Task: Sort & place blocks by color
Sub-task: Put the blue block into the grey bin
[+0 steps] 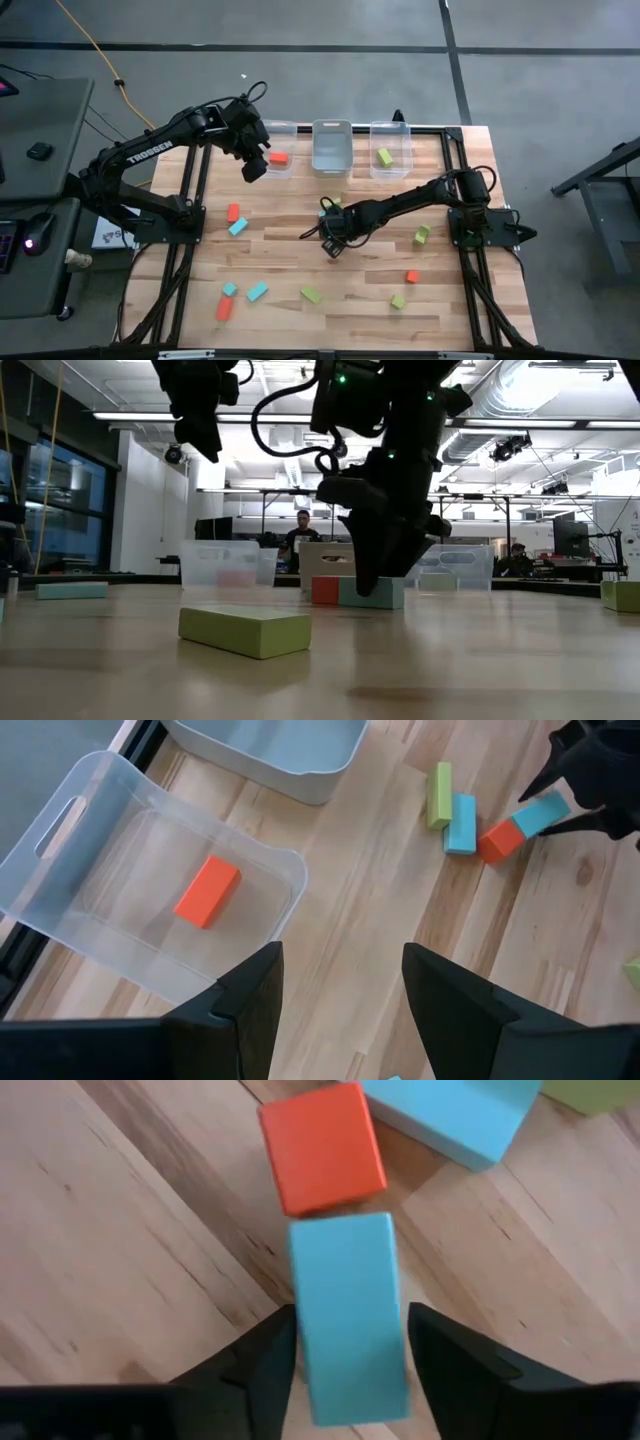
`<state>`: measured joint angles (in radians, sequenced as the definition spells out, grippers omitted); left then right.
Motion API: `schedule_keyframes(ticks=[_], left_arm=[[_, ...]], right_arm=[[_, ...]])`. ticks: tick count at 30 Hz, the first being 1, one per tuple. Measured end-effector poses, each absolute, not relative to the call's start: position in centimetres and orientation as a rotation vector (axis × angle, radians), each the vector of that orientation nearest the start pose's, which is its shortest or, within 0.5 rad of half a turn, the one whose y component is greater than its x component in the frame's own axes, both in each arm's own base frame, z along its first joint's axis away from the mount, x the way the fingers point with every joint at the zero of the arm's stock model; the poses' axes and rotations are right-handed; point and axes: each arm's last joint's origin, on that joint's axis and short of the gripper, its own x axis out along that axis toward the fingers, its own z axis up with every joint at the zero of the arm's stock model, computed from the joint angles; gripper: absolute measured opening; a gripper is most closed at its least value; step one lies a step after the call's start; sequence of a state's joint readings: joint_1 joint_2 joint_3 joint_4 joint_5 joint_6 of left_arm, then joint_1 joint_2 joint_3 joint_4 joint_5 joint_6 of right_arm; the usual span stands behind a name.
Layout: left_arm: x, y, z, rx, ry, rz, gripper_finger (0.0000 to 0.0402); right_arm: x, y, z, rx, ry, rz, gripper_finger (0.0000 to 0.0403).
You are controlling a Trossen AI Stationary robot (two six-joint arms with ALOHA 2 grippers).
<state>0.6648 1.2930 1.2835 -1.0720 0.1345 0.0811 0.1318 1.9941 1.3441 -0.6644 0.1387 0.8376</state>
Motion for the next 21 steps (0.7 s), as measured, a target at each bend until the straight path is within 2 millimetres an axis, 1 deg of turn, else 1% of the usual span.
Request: schedule_keyframes(ticks=[3,8,11,16,21], left_arm=[[19.0,14.4,33.0,-0.353,1.022,0.435,0.0184],[19.0,14.4,33.0,-0.352,1.021,0.435,0.0184],[19.0,14.4,33.0,-0.352,1.021,0.435,0.0184],[19.0,14.4,33.0,-0.352,1.022,0.435,0.0184],[19.0,14.4,33.0,-0.354,1.022,0.436,0.0184]], right_arm=[[38.1,4.7,14.9,0.559,1.216,-0.538,0.0158],[38.2,4.7,15.0,0.578,1.219,-0.533,0.0111],[38.5,5.0,15.3,0.572,1.218,-0.526,0.0111],[39.2,5.0,17.3,0.553,1.203,-0.544,0.0111],[39.9,5.0,20.2,0.498,1.191,-0.568,0.0111]])
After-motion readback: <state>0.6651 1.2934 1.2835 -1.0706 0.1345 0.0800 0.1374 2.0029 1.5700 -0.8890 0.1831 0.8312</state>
